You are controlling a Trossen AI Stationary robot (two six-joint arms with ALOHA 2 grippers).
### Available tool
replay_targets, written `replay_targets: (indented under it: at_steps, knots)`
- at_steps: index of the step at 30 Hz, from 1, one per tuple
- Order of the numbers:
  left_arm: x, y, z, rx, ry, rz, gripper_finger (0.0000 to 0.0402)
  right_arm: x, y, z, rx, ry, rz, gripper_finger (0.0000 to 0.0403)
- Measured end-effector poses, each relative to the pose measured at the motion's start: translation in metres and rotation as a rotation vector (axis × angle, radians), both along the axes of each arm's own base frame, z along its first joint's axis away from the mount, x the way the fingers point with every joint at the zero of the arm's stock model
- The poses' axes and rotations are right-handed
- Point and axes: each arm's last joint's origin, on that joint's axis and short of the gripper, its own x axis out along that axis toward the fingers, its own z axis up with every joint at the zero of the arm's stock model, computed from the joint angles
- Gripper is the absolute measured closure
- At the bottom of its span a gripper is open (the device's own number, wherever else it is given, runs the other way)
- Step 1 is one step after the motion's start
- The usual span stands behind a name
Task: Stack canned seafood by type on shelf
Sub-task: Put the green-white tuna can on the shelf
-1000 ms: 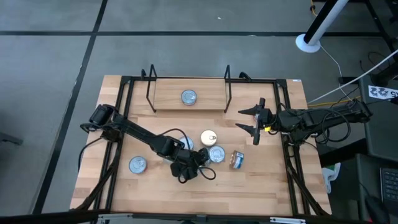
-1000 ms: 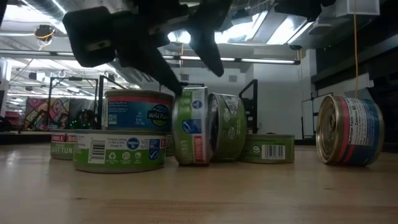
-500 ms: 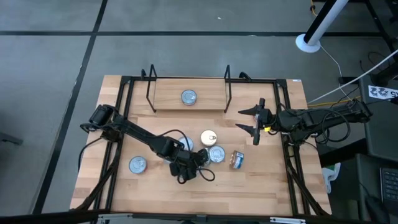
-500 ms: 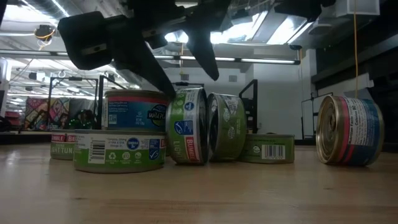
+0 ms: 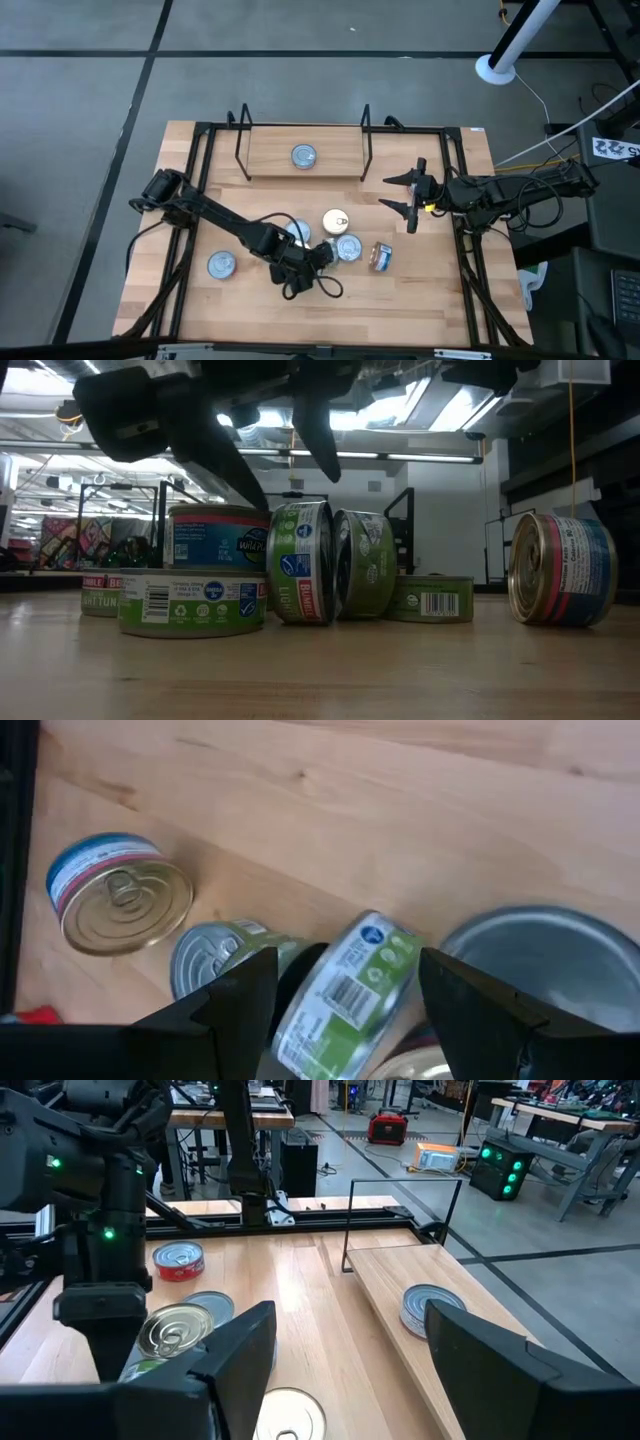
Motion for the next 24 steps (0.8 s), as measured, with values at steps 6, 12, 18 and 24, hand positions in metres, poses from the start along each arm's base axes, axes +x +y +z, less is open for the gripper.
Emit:
replay_targets:
  at_steps: [6, 12, 18, 24]
  knots:
    - [0.0003, 0.0015, -0.0002, 0.046, -0.003, -0.069, 0.0161, 0.0, 0.0, 0.0001, 0.0, -0.001, 0.0, 0.0146]
    - [0.0003, 0.0016, -0.0002, 0.089, -0.009, -0.138, 0.0161, 0.0, 0.0, 0.0001, 0.0, -0.001, 0.0, 0.0146]
    - [0.0008, 0.0031, -0.0002, 0.12, -0.014, -0.183, 0.0161, 0.0, 0.0, 0.0001, 0.002, -0.002, 0.0, 0.0146]
    - [0.0002, 0.0032, -0.0005, 0.142, -0.009, -0.219, 0.0161, 0.0, 0.0, 0.0001, 0.035, -0.009, -0.007, 0.0146]
